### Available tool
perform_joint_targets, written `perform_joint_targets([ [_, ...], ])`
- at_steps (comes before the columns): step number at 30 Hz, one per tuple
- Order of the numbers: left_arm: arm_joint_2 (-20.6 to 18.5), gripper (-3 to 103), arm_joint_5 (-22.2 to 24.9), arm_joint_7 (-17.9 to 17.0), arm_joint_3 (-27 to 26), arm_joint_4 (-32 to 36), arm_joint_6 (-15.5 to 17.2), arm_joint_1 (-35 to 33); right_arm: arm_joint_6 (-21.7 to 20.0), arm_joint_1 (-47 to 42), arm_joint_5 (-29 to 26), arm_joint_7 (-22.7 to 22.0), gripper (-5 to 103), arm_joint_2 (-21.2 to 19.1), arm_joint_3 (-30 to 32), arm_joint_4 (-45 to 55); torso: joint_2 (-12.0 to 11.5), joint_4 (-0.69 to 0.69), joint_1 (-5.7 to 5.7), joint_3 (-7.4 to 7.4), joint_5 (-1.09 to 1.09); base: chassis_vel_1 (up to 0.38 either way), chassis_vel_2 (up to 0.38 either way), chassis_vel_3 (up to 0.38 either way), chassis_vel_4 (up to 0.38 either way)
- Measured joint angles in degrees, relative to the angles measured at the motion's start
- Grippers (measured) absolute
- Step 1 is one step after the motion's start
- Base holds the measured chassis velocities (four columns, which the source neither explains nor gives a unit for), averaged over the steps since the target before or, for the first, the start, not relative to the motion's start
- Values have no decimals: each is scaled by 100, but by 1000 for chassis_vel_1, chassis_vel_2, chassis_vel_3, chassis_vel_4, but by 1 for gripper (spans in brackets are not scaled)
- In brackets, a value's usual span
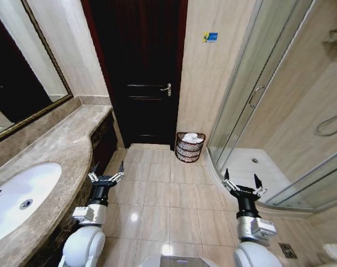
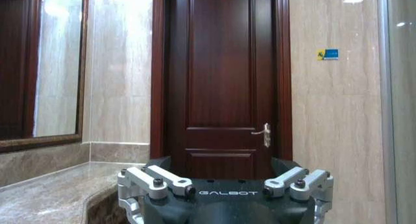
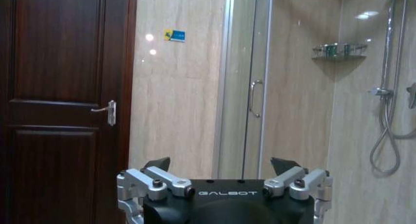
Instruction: Discard the used towel into the hamper.
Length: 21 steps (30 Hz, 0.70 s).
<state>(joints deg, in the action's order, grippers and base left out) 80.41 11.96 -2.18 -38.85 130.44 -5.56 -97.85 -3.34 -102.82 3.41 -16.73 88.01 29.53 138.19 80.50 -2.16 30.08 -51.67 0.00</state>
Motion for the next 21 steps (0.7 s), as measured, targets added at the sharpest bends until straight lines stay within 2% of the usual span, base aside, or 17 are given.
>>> perform_joint_targets([
  [21,0,100,0,0,0,0,0,0,0,0,0,0,100,0,0,0,0,0,0,0,0,0,0,0,0],
])
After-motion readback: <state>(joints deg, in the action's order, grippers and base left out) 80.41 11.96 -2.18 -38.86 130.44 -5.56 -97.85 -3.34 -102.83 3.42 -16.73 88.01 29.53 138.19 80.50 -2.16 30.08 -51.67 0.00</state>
